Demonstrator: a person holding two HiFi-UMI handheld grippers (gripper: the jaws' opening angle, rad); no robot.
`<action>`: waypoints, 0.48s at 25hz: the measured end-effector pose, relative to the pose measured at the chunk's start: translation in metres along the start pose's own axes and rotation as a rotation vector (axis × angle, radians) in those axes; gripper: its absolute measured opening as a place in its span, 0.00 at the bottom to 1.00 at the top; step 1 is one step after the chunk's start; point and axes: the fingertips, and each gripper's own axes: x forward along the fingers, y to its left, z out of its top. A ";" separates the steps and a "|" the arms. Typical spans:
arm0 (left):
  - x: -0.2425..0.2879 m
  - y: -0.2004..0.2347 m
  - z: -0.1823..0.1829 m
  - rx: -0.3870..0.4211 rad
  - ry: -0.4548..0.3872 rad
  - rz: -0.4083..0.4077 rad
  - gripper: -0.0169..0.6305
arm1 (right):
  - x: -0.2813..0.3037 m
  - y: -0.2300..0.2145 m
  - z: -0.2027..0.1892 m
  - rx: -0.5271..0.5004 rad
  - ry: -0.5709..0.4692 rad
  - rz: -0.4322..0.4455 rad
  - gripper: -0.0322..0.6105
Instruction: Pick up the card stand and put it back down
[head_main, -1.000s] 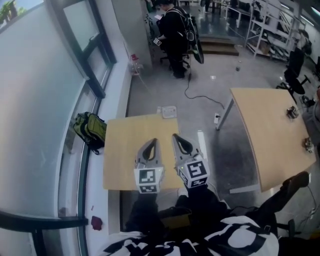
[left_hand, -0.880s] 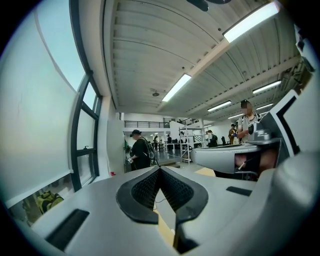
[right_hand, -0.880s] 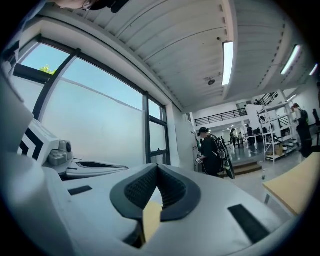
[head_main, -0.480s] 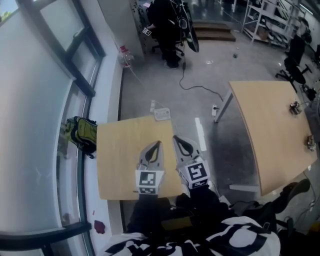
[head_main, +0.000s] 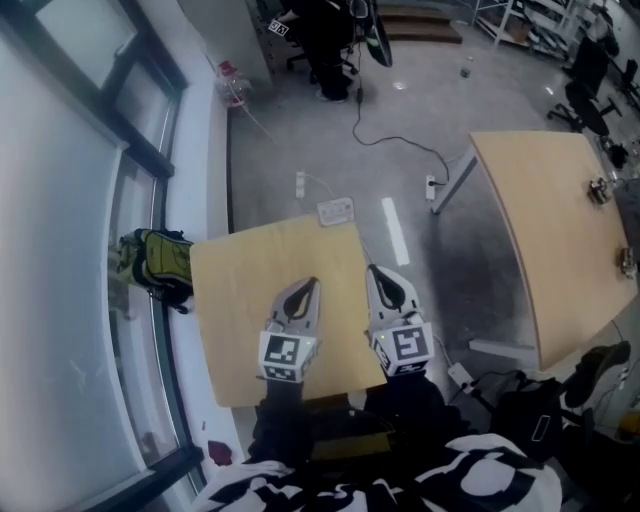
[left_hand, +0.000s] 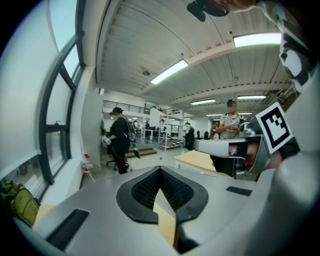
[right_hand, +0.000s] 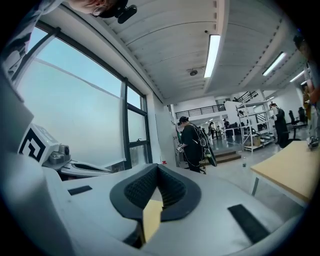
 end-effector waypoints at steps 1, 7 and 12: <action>0.002 0.005 -0.008 -0.003 0.023 -0.044 0.03 | 0.004 0.003 -0.007 0.003 0.020 -0.002 0.07; 0.001 0.057 -0.046 0.000 0.124 -0.118 0.03 | 0.028 0.012 -0.033 0.008 0.096 -0.012 0.07; -0.002 0.097 -0.062 0.009 0.171 -0.157 0.03 | 0.041 0.004 -0.051 0.001 0.124 -0.042 0.07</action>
